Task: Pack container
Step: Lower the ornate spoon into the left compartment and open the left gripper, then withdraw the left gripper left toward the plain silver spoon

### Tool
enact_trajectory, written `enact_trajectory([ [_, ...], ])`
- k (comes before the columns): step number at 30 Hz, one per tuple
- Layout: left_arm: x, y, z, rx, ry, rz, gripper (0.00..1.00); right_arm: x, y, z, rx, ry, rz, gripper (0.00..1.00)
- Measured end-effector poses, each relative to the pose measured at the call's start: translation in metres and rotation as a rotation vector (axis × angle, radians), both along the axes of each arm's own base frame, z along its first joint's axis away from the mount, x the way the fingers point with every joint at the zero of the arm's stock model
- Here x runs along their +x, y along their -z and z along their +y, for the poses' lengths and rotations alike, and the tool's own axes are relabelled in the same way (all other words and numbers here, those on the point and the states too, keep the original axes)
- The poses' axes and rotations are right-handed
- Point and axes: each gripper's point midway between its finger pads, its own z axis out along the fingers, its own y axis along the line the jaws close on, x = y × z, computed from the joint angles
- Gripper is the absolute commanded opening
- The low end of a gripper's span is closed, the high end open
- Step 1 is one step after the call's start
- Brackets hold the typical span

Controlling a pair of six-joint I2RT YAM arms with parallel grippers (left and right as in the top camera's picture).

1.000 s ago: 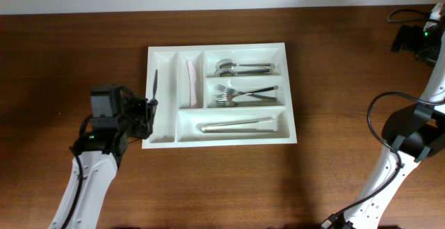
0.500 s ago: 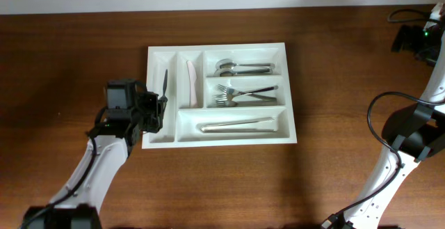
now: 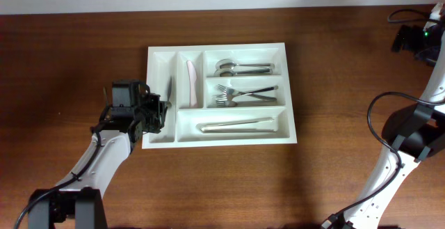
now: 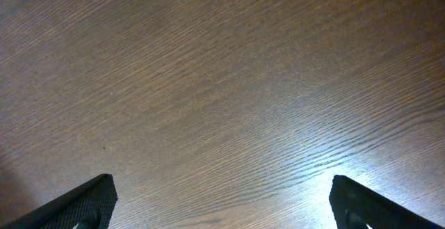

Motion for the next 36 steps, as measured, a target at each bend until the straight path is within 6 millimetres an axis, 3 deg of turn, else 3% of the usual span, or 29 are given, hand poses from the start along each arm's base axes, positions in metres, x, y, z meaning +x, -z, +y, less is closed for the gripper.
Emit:
enact_trajectory([
  [6,0.003,-0.002,0.0,0.001,-0.001,-0.014,0.15,0.0,0.0,0.0,0.0,0.0,0.0,0.99],
  [9,0.017,-0.015,-0.001,0.005,0.009,-0.103,0.16,0.0,0.0,0.0,-0.001,0.0,0.0,0.99],
  [12,0.039,-0.038,-0.001,0.024,0.033,-0.247,0.29,0.0,0.0,0.0,0.0,0.0,0.0,0.99],
  [14,0.047,-0.049,-0.001,0.043,0.05,-0.306,0.45,0.0,0.0,0.0,0.0,0.0,0.0,0.99],
  [21,0.047,-0.048,0.028,0.085,0.033,-0.288,0.61,0.0,0.0,0.0,0.0,0.0,0.0,0.99],
  [27,-0.001,-0.032,0.076,0.111,-0.037,-0.092,0.63,0.0,0.0,0.0,0.0,0.0,0.0,0.99],
  [31,-0.033,-0.056,0.104,0.142,-0.105,-0.073,0.65,0.0,0.0,0.0,0.0,0.0,0.0,0.98],
  [35,-0.071,-0.068,0.115,0.169,-0.139,-0.013,0.65,0.0,0.0,0.0,0.001,0.0,0.0,0.99],
  [36,-0.08,-0.066,0.116,0.172,-0.146,0.019,0.69,0.0,0.0,0.0,0.0,0.0,-0.001,0.99],
])
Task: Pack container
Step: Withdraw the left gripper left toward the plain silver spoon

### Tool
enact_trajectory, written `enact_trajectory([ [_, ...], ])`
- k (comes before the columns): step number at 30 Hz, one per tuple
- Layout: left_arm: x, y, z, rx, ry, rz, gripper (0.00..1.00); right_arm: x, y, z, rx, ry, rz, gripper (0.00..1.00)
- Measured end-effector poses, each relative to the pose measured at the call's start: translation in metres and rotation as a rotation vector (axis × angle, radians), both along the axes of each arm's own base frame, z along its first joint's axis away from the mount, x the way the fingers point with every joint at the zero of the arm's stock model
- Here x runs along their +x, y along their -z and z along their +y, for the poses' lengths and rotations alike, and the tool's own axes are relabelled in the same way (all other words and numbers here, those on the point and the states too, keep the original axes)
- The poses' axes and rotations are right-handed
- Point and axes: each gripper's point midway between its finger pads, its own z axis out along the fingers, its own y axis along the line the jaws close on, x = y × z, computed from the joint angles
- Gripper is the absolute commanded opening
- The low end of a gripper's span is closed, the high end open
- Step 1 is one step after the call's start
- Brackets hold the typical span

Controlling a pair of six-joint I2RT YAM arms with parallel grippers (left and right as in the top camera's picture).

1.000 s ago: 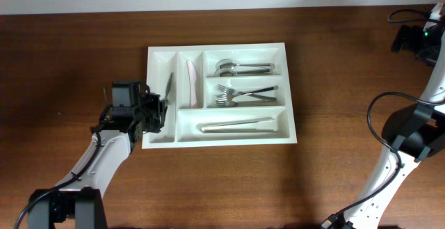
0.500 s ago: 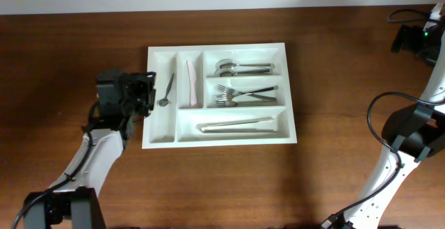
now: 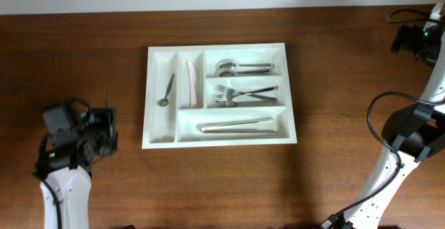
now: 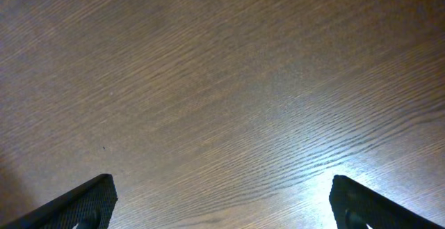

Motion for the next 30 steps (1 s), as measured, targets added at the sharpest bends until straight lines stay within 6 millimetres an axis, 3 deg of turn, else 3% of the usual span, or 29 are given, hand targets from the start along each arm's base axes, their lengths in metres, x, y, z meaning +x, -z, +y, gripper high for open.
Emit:
enact_trajectory([
  [4,-0.035,0.015,0.0,-0.011,-0.022,0.144,0.85,0.0,0.0,0.0,0.0,0.0,0.0,0.99],
  [7,-0.036,0.017,0.001,-0.007,-0.024,0.152,0.96,0.0,0.0,0.0,0.0,0.0,0.0,0.99],
  [14,-0.033,0.035,0.006,0.012,-0.052,0.132,0.99,0.0,0.0,0.0,0.0,0.0,0.0,0.99],
  [18,-0.038,0.058,0.006,-0.007,-0.088,0.155,0.99,0.0,0.0,0.0,0.0,0.0,0.001,0.99],
  [24,-0.028,0.09,0.017,0.017,-0.142,0.132,0.99,0.0,0.0,0.0,0.0,0.001,0.0,0.99],
  [30,-0.007,0.093,0.033,0.067,-0.18,0.07,0.99,0.0,0.0,0.0,0.0,0.0,0.0,0.99],
])
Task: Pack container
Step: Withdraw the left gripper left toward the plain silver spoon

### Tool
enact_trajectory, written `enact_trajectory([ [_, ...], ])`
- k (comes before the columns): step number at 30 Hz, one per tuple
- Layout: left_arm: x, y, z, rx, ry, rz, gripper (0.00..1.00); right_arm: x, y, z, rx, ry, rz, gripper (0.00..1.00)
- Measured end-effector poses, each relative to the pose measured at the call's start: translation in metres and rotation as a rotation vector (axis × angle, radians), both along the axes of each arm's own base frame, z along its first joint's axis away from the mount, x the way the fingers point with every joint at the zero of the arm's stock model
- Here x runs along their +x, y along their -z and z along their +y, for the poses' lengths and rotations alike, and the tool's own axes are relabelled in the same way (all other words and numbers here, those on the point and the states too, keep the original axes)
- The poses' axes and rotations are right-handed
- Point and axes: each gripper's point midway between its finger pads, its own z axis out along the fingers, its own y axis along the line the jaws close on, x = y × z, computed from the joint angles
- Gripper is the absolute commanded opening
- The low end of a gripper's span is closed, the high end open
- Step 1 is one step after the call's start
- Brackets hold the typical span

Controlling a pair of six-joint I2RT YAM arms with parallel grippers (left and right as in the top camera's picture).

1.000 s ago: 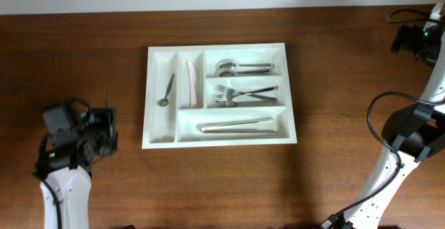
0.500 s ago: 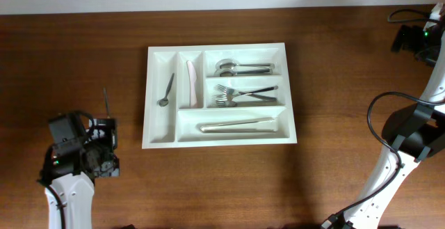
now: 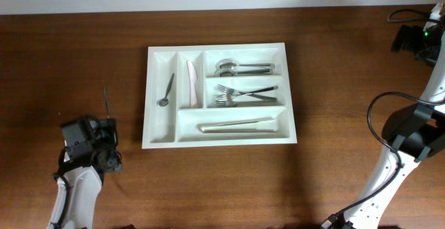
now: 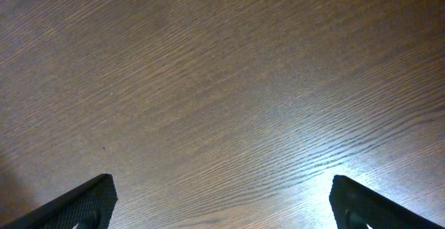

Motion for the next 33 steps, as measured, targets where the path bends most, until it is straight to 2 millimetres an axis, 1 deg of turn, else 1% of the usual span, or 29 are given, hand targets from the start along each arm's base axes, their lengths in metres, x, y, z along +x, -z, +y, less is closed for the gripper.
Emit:
enact_trajectory([
  [2,0.006,0.0,0.004,0.014,-0.008,-0.019,1.0,0.0,0.0,0.0,0.0,0.0,0.0,0.99],
  [5,0.01,0.004,0.006,0.019,-0.012,-0.02,1.0,0.0,0.0,0.0,0.0,0.0,0.0,0.99],
  [9,0.009,0.014,0.007,0.011,-0.017,0.007,0.95,0.0,0.0,0.0,0.0,0.0,0.0,0.99],
  [12,0.011,0.019,0.008,0.011,-0.018,0.014,0.95,0.0,0.0,0.0,0.0,0.0,0.0,0.99],
  [16,0.021,0.016,0.012,0.026,-0.018,-0.028,0.94,0.0,0.0,0.0,0.0,0.0,0.0,0.99],
  [19,0.032,0.008,0.015,0.045,-0.018,-0.083,0.93,0.0,0.0,0.0,0.0,0.0,0.0,0.99],
  [21,0.036,0.004,0.017,0.054,-0.019,-0.108,0.89,0.0,0.0,0.0,0.0,0.0,0.0,0.99],
  [29,0.038,0.003,0.02,0.065,-0.025,-0.114,0.89,0.0,0.0,0.0,0.0,0.0,0.0,0.99],
  [33,0.038,0.01,0.02,0.063,-0.028,-0.098,0.89,0.0,0.0,0.0,0.0,0.0,0.0,0.99],
])
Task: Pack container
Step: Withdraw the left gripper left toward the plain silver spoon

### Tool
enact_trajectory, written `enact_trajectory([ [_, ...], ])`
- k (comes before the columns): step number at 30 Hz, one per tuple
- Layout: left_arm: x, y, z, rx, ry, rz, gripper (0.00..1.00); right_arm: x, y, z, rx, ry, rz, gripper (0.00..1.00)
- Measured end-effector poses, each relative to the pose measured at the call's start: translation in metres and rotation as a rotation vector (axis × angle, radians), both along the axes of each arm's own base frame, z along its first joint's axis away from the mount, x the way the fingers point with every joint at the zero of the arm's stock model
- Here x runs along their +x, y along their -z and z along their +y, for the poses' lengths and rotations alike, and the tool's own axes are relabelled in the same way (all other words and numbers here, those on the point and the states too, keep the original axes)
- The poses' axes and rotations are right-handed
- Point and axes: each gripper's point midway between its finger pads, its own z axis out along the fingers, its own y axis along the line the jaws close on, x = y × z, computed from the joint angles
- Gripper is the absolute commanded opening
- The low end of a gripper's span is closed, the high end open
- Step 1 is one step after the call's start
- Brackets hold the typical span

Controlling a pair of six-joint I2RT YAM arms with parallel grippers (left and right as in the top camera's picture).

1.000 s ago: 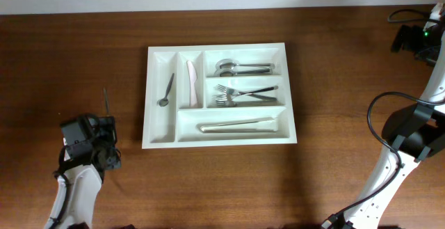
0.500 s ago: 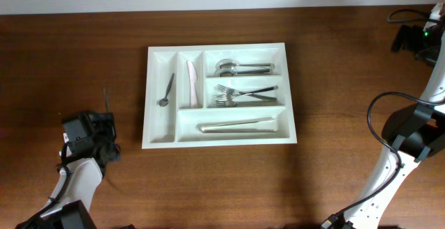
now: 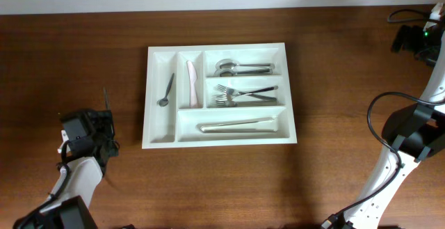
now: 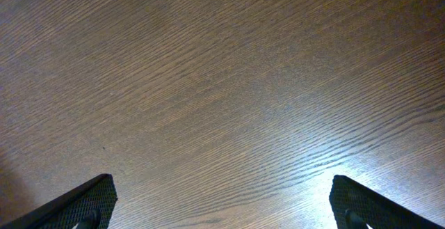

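Observation:
A white cutlery tray point(image 3: 288, 135) lies mid-table. Its far-left slot holds a small dark spoon point(image 3: 165, 90), and a pink utensil point(image 3: 190, 83) fills the slot beside it. Spoons point(image 3: 240, 67), forks point(image 3: 240, 93) and a long silver utensil point(image 3: 236, 124) occupy the right-hand slots. My left gripper point(image 3: 104, 142) is drawn back at the table's left, well clear of the tray; its jaws are too dark to read. In the right wrist view my right gripper point(image 4: 222, 191) hangs open over bare wood, with nothing between its fingertips point(image 4: 97, 191).
The right arm point(image 3: 410, 135) and its cables stand along the table's right edge, far from the tray. A thin dark rod point(image 3: 106, 98) sticks up near the left arm. Brown wooden tabletop point(image 3: 348, 83) surrounds the tray.
The left arm has shifted slightly toward the far side at the table's left. The tray, its contents and the right gripper look unchanged.
My left gripper was at the tray's far-left slot with the small dark spoon at its jaws. Then the spoon lay in that slot and the arm was off to the left. After that it was lower and nearer. The right gripper stayed open throughout.

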Motion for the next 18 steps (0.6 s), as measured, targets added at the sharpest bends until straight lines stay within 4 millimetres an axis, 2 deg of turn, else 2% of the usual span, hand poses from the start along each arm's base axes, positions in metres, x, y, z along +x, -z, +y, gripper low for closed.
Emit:
enact_trajectory([
  [9,0.01,0.007,0.004,0.008,0.0,-0.023,0.89,0.0,0.0,0.0,0.0,0.0,0.0,0.99],
  [10,0.011,0.007,0.004,0.009,0.0,-0.025,0.85,0.0,0.0,0.0,0.0,0.0,0.0,0.99],
  [14,0.011,0.007,0.004,0.009,-0.001,-0.026,0.8,0.0,0.0,0.0,0.0,0.001,0.0,0.99],
  [18,0.012,0.007,0.004,0.009,-0.001,-0.028,0.8,0.0,0.0,0.0,0.0,0.0,0.0,0.99],
])
